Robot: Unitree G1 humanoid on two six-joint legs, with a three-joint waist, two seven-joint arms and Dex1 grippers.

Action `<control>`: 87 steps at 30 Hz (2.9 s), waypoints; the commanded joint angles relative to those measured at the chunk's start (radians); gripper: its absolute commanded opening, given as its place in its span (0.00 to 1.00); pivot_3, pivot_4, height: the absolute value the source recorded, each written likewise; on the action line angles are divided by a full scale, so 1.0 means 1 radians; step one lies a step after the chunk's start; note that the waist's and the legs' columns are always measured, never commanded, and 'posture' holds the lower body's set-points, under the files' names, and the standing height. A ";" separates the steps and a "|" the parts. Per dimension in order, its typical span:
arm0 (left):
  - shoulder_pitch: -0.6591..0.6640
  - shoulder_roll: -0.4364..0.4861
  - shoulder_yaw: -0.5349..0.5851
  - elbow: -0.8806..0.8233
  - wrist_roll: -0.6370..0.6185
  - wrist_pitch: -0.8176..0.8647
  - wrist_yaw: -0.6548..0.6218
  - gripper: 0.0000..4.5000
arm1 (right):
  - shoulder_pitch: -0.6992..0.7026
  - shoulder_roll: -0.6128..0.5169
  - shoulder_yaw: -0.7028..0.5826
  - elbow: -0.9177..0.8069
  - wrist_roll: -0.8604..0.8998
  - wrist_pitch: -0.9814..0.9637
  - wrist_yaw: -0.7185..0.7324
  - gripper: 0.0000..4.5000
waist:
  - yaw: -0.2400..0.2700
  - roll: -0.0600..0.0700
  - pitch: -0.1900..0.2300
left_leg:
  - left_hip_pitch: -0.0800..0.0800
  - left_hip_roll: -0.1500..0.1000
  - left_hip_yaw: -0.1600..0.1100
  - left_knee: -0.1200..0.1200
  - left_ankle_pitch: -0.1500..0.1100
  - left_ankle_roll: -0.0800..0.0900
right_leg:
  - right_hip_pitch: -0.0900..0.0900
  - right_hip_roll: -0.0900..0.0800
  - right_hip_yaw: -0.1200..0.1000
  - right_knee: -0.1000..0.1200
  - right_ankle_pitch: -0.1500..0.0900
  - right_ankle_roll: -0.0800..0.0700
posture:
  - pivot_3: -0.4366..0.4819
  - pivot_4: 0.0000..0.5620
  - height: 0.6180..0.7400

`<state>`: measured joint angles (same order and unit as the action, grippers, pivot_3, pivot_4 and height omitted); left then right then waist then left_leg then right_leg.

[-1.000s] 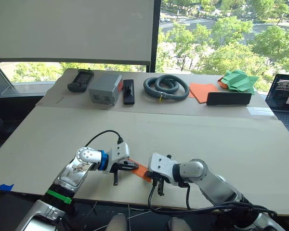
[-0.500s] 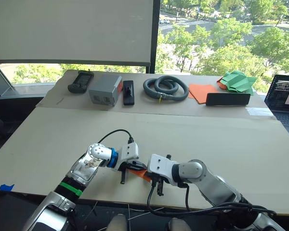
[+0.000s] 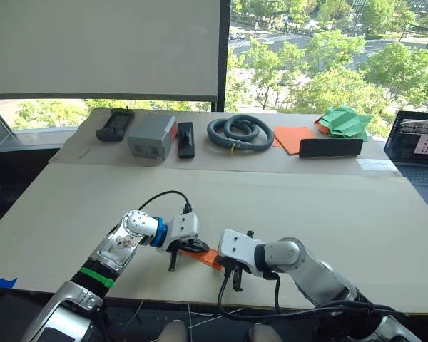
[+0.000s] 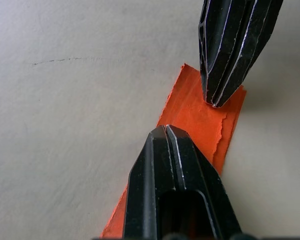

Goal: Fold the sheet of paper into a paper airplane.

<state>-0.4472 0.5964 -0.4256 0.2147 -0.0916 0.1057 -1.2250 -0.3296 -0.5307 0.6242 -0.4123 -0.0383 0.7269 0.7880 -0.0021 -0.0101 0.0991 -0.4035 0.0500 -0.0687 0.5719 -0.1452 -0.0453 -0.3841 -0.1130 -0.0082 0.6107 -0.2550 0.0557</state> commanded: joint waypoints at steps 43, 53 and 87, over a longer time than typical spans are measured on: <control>0.265 0.141 0.582 -0.352 -0.419 0.475 0.202 0.00 | 0.009 0.072 -0.301 -0.197 0.103 -0.184 -0.097 0.01 | -0.011 -0.005 0.031 | 0.001 0.002 -0.003 -0.003 -0.007 -0.004 | -0.009 0.001 -0.004 -0.003 0.004 -0.003 | 0.48 0.27 0.77; 0.390 0.099 0.693 -0.541 -0.551 0.598 0.343 0.00 | 0.105 0.153 -0.339 -0.161 0.098 -0.165 -0.230 0.67 | -0.010 -0.002 0.040 | -0.001 0.002 -0.002 -0.005 -0.008 -0.006 | -0.008 -0.001 -0.005 -0.015 0.003 -0.003 | 0.48 0.27 0.77; 0.606 0.136 0.745 -0.713 -0.658 0.633 0.411 0.99 | 0.217 0.024 -0.233 -0.251 0.437 -0.086 0.007 0.98 | -0.010 0.011 0.048 | -0.022 -0.016 -0.016 -0.002 -0.009 -0.005 | -0.002 -0.063 -0.086 -0.015 0.003 0.008 | 0.48 0.27 0.77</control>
<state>0.1606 0.7223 0.3061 -0.4844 -0.7482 0.7648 -0.8038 -0.0913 -0.5198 0.3726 -0.6781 0.4122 0.6859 0.7851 -0.0122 0.0006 0.1470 -0.4245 0.0338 -0.0846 0.5700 -0.1539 -0.0500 -0.3854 -0.1750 -0.0944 0.5961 -0.2514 0.0638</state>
